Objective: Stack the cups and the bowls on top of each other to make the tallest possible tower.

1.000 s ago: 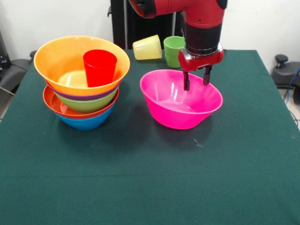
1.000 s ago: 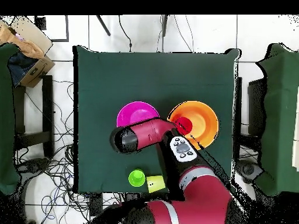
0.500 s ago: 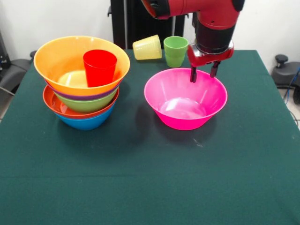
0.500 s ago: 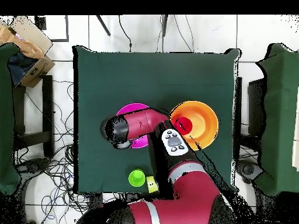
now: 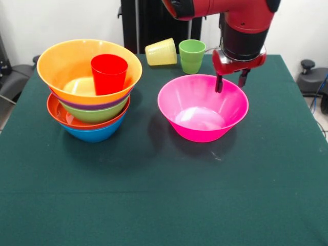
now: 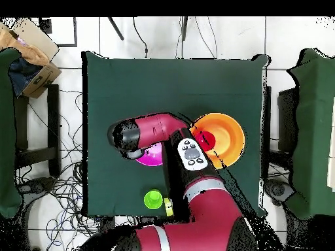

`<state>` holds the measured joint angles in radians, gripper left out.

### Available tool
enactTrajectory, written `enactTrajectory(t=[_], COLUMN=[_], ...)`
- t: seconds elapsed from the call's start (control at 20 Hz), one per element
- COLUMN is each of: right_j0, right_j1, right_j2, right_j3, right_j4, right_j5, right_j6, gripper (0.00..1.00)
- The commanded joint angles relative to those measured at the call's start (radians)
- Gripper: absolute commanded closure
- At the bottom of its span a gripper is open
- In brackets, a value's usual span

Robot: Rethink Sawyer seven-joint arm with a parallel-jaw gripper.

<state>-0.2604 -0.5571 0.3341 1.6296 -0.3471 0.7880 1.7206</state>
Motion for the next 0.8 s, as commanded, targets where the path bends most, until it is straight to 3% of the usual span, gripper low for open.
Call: enactTrajectory(t=[0.05, 0.55, 0.65, 0.8], right_j0=[0.026, 0.033, 0.028, 0.016], right_j1=[0.015, 0.036, 0.054, 0.116], right_j2=[0.001, -0.016, -0.023, -0.047], right_j3=[-0.093, -0.069, -0.044, 0.010], right_j4=[0.015, 0.003, -0.018, -0.072], right_j5=[0.081, 0.033, -0.026, -0.196], right_j6=[0.056, 0.061, 0.064, 0.092], gripper=[0.00, 0.00, 0.00, 0.00])
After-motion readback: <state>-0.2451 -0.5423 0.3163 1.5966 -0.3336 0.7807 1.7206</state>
